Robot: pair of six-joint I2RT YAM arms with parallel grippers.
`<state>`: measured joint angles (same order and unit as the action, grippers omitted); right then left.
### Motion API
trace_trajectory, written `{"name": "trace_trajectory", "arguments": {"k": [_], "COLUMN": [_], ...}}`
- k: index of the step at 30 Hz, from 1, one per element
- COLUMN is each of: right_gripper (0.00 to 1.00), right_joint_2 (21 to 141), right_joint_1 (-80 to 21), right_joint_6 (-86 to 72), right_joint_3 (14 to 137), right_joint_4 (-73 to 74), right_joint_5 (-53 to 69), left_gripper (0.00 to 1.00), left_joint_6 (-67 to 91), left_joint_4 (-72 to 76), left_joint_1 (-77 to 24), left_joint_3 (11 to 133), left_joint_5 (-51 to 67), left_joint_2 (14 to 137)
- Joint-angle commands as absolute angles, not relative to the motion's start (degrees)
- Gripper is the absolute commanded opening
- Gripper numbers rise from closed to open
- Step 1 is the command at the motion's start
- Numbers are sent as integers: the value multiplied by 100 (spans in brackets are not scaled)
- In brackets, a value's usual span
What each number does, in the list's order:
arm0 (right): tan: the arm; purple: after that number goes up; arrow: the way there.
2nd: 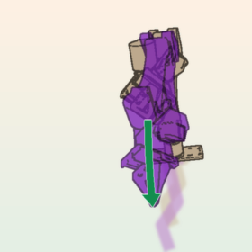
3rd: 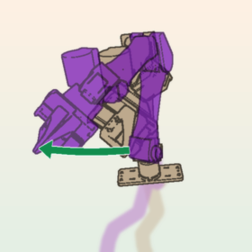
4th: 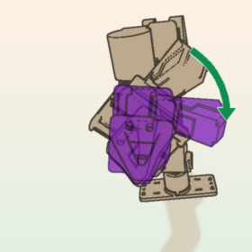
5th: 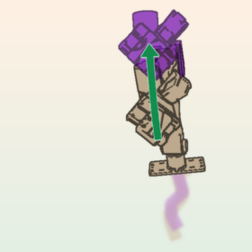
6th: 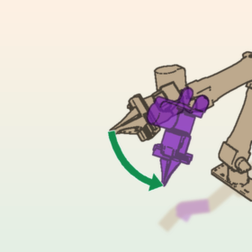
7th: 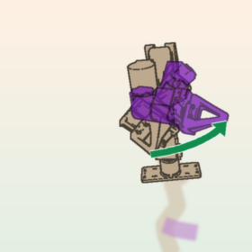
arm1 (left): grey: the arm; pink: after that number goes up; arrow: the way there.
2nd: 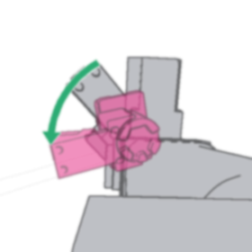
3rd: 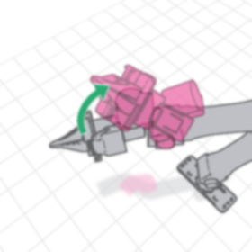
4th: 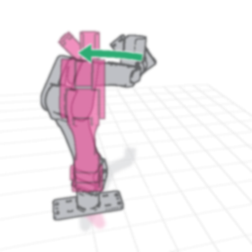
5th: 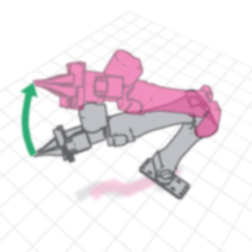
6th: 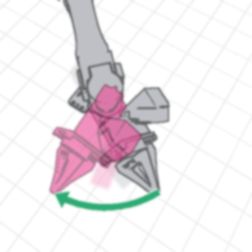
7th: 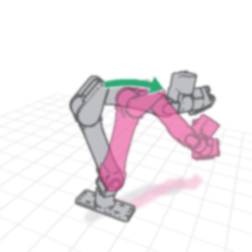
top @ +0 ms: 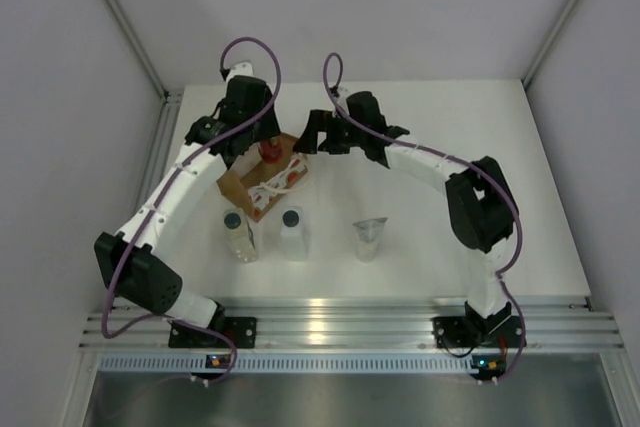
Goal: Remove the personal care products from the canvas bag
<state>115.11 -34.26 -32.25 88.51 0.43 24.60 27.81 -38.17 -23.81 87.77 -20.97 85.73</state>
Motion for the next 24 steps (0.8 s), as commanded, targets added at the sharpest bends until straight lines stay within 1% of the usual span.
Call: {"name": "trace_trajectory", "arguments": {"k": [1, 9, 15, 19, 24], "right_gripper": [99, 100, 99, 100, 100], "right_joint_2": [11004, 10530, 9941, 9153, 8114], "right_joint_1": [-3314, -3059, -2585, -1865, -960], "right_joint_6": [-3234, -3252, -3243, -3305, -3130], "right_joint_3": [8886, 8772, 8324, 7500, 6558], "right_joint_4": [-325, -325, -325, -308, -54], "right_joint_5": [2584, 2698, 2672, 2549, 2269], "left_gripper": [0, 0, 0, 0, 0], "left_joint_6": [2576, 2408, 2250, 1969, 1916], "left_joint_4": [-3357, -3375, -3358, -3357, -3349], "left_joint_1": [-2355, -2417, -2645, -3198, -3751], "left_joint_3": [9202, 9457, 9825, 10133, 10555], "left_joint_5": [-1873, -1591, -1178, -1625, -1784], "left_joint_2": [8042, 7752, 7796, 8006, 8594]}}
